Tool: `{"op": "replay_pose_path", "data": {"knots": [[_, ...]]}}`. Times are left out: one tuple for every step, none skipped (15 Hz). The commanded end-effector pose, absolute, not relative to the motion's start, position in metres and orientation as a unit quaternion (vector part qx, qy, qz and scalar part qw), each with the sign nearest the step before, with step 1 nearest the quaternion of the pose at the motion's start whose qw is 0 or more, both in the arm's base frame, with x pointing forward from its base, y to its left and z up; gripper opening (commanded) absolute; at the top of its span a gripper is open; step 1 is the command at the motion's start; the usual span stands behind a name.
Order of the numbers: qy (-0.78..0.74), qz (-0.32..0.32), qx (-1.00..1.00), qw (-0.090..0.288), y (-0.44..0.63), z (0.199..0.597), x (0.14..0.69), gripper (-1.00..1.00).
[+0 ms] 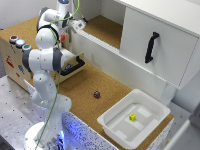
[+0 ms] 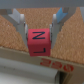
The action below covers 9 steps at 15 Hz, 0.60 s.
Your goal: Put the pink block on top of the drawer
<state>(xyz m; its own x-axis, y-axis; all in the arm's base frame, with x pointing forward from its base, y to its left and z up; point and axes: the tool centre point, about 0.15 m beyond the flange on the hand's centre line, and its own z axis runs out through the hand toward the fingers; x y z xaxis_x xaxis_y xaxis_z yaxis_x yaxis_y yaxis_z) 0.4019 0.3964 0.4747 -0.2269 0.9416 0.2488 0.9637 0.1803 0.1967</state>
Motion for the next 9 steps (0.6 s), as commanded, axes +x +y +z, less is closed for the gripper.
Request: {"op": "replay_pose_path", "data": {"knots": [[-0.774, -0.108, -0.621, 0.062, 0.4616, 0.4805, 0.4276, -1.0], [-0.767, -0.102, -0.63, 0.067, 0.4678, 0.4757, 0.4296, -1.0], [-0.767, -0.102, -0.63, 0.067, 0.4678, 0.4757, 0.4296, -1.0], [-0.767, -0.102, -0.63, 0.067, 0.4678, 0.4757, 0.4296, -1.0], [-0.767, -0.102, -0.63, 0.067, 0.4678, 0.4757, 0.4296, -1.0], [-0.767, -0.102, -0.63, 0.067, 0.4678, 0.4757, 0.4296, -1.0], [-0.767, -0.102, -0.63, 0.067, 0.4678, 0.4757, 0.4296, -1.0], [-0.767, -0.102, -0.63, 0.067, 0.4678, 0.4757, 0.4296, -1.0], [-0.767, -0.102, -0.63, 0.067, 0.4678, 0.4757, 0.4296, -1.0]]}}
